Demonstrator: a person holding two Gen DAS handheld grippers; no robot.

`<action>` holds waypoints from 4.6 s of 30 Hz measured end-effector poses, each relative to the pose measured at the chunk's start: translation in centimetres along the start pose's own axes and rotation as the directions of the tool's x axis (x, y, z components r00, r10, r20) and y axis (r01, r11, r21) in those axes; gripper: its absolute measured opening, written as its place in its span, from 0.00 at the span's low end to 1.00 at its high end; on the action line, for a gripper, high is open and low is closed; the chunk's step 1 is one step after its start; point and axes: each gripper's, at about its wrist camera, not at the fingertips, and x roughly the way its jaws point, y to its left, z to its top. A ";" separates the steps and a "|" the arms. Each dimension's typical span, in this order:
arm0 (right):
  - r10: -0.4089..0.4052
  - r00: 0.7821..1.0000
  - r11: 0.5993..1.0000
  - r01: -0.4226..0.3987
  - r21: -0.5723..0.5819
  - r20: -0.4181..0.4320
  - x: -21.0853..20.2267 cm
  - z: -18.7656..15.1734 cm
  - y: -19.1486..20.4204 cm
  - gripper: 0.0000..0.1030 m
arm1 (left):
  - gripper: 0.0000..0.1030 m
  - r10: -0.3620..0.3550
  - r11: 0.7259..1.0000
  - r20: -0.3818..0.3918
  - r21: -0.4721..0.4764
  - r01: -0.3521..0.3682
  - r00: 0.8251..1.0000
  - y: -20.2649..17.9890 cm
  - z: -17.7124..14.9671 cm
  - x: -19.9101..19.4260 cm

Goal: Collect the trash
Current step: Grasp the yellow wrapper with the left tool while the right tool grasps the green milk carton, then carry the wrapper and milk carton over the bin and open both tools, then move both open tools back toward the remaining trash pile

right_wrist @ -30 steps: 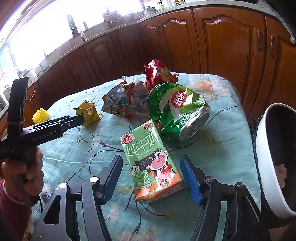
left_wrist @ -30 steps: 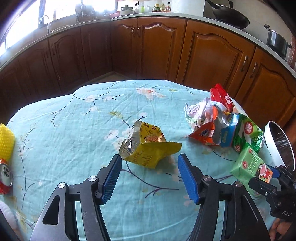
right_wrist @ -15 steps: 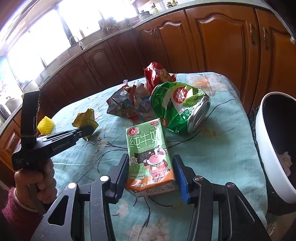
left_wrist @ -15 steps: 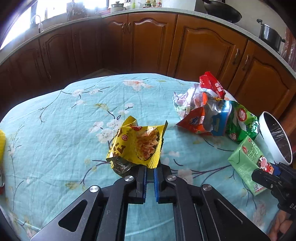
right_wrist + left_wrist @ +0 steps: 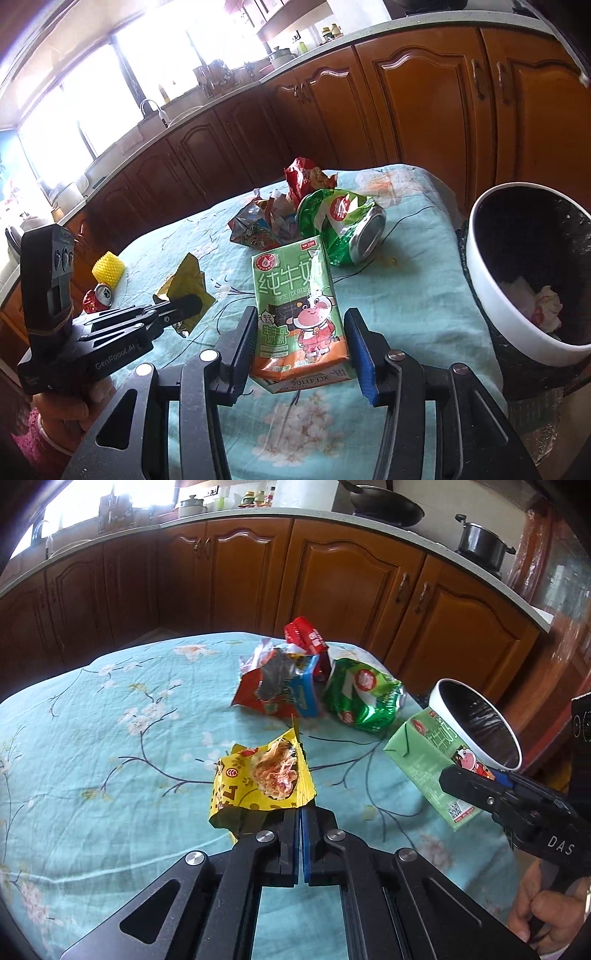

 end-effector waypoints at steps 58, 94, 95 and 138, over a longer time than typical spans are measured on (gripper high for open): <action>-0.289 0.952 0.936 0.257 0.240 0.107 -8.9 3.0 -19.5 0.47 | 0.00 -0.241 0.939 -0.142 0.217 0.268 0.960 -20.8 8.8 11.9; -0.183 0.972 0.955 0.141 0.261 0.146 -8.7 0.8 -14.0 0.72 | 0.50 -0.113 0.992 -0.029 0.049 0.114 0.993 -12.2 3.8 7.6; -0.174 0.974 0.958 0.134 0.253 0.143 -8.5 0.7 -13.4 0.72 | 0.50 -0.105 0.994 -0.028 0.038 0.106 0.994 -11.6 3.5 7.3; -0.033 0.999 0.992 0.029 0.123 0.028 4.9 4.8 -3.7 0.72 | 0.49 0.085 0.966 0.033 -0.248 -0.074 0.996 4.1 6.3 4.8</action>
